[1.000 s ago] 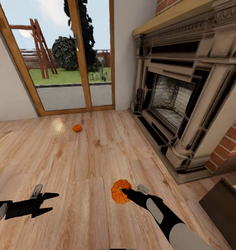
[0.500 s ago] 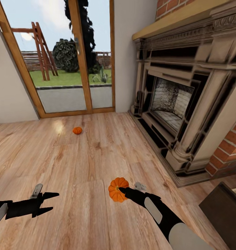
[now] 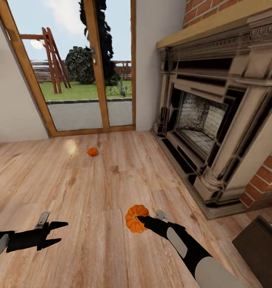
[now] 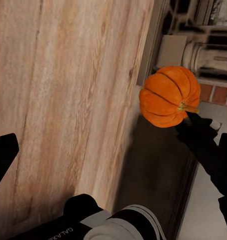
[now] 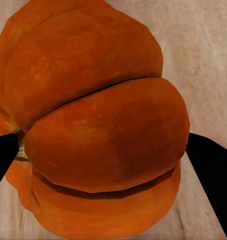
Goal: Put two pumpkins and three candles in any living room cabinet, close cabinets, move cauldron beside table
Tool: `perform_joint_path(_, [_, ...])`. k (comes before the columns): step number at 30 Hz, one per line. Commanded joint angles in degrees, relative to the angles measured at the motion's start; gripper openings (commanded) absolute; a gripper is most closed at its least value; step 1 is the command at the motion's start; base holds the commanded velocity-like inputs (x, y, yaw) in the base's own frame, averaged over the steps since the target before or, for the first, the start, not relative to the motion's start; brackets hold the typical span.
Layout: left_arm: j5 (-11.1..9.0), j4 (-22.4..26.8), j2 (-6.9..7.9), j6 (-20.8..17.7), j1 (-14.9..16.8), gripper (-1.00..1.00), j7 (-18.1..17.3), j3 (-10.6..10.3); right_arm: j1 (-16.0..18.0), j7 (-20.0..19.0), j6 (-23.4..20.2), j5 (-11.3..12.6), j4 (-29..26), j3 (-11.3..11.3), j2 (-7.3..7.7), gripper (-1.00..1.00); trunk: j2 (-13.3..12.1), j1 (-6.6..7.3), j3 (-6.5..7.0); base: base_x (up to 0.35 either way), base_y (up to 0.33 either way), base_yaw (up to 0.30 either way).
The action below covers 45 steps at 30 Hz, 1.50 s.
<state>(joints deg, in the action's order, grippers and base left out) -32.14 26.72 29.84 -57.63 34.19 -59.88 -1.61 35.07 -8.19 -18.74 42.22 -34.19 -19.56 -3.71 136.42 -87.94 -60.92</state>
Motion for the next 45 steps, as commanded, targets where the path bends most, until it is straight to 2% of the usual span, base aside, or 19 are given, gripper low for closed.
perform_joint_path(1, [0.00,0.00,0.05,0.06,0.00,1.00,-0.12,-0.01,0.00,-0.08,-0.03,0.02,0.00,-0.01,-0.08,-1.00,0.00,0.00,0.06,0.000,0.000,0.203])
perform_joint_path(12, [-0.01,0.00,0.06,0.12,0.00,1.00,0.24,-0.01,0.00,-0.07,-0.04,-0.05,0.00,-0.17,-0.29,-1.00,0.00,0.00,0.61,0.196,0.000,0.221])
perform_joint_path(23, [0.02,0.00,0.13,0.15,0.00,1.00,0.33,-0.01,0.00,-0.27,-0.07,-0.12,-0.08,-0.54,-0.25,-1.00,0.00,0.00,0.62,0.331,0.008,0.011])
perform_joint_path(29, [-0.01,0.00,0.13,0.15,0.00,1.00,0.36,-0.01,0.00,-0.26,-0.07,-0.09,-0.80,-0.36,-0.13,-1.00,0.00,0.00,0.62,0.332,0.113,0.019])
perform_joint_path(39, [-0.01,0.00,0.06,0.15,0.00,1.00,0.38,-0.05,0.00,-0.15,-0.16,-0.12,-1.62,-0.65,-0.16,-1.00,0.00,0.00,0.62,0.332,0.142,0.246])
perform_joint_path(45, [0.01,0.00,0.02,0.15,0.00,1.00,0.38,0.00,0.00,-0.16,-0.09,-0.12,-1.66,-0.72,-0.03,-1.00,0.00,0.00,0.60,0.332,0.101,0.059])
